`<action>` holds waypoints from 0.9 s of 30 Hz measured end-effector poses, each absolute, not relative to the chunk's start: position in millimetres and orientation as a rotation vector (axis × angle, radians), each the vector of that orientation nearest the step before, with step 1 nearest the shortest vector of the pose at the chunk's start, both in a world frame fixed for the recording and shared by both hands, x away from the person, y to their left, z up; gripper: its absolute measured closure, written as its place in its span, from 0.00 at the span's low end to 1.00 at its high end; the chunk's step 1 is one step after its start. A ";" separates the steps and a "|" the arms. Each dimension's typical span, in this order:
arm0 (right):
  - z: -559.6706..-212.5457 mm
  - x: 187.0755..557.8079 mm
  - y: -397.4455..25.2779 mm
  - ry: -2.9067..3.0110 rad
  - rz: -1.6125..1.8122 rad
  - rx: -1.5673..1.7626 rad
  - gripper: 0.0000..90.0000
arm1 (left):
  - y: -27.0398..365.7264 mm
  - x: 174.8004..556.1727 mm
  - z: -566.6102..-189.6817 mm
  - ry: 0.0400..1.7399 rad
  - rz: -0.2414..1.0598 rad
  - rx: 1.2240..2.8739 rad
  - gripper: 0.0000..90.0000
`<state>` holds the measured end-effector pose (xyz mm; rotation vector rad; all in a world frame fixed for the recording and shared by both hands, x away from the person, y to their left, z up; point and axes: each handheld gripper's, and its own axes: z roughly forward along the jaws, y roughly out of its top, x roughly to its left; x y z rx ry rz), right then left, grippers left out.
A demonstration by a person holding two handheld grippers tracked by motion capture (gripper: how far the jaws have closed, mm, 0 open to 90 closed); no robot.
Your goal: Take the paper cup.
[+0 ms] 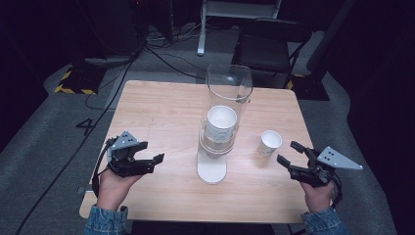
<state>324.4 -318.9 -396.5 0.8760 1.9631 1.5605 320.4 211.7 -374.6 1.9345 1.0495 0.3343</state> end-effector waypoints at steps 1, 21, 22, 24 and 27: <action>-399.4 323.8 -317.6 1.984 1.563 0.880 0.28 | 211.7 320.1 -374.4 1.050 0.334 1.933 0.29; -424.5 301.9 -311.4 2.006 1.566 0.963 0.28 | 212.7 324.1 -377.9 1.068 0.316 1.956 0.29; -426.0 303.1 -311.9 2.015 1.555 0.968 0.28 | 211.4 324.8 -378.5 1.070 0.313 1.956 0.29; -426.5 303.7 -312.0 2.017 1.555 0.967 0.28 | 211.1 325.2 -378.9 1.065 0.312 1.962 0.29; -427.2 304.5 -310.7 2.023 1.555 0.959 0.28 | 211.2 325.8 -379.4 1.066 0.314 1.966 0.29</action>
